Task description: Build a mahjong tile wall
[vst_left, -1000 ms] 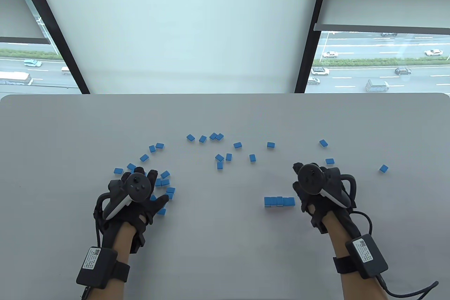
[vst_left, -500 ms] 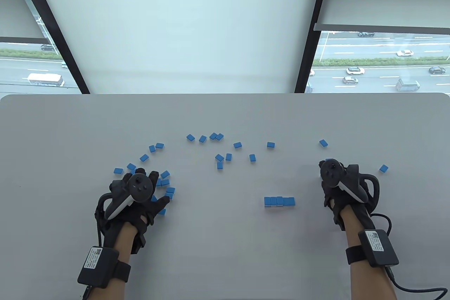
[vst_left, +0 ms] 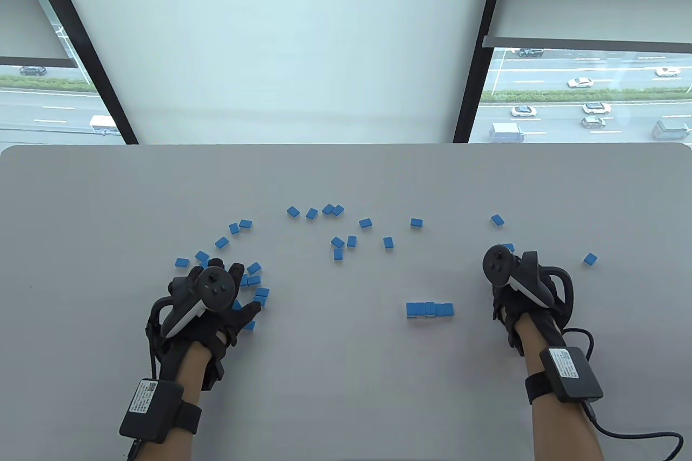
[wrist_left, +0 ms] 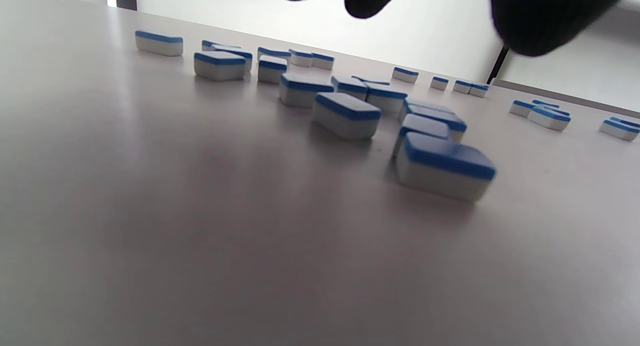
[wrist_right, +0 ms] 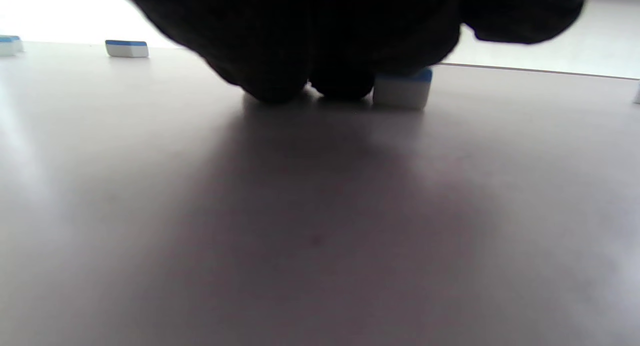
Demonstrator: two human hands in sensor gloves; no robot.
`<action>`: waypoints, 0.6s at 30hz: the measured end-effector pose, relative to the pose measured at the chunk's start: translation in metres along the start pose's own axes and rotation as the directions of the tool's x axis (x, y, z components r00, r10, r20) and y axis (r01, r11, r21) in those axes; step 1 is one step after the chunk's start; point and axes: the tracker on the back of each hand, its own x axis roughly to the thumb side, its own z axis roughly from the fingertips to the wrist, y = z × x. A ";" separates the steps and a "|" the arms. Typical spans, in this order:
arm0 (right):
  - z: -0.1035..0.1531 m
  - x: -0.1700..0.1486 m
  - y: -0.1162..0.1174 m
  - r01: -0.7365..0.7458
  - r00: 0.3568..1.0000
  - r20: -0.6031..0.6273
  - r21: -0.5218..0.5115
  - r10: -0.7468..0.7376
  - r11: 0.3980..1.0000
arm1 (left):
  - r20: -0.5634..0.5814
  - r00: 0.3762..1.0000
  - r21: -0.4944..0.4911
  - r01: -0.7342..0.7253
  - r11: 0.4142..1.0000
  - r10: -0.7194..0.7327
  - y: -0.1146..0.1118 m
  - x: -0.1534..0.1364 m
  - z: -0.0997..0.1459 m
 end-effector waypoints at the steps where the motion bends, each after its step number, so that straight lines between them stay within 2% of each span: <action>1: 0.000 0.001 0.000 0.001 1.000 0.003 0.005 -0.001 1.000 | 0.000 1.000 -0.001 0.000 1.000 0.000 0.000 0.000 0.000; 11: 0.003 0.006 0.000 -0.014 0.999 0.030 -0.001 0.014 1.000 | 0.002 1.000 -0.010 0.006 1.000 -0.006 -0.003 0.001 -0.001; 18: 0.019 0.014 -0.027 0.062 0.994 0.093 -0.075 -0.055 0.995 | -0.003 1.000 -0.007 0.000 1.000 0.000 -0.002 0.000 -0.001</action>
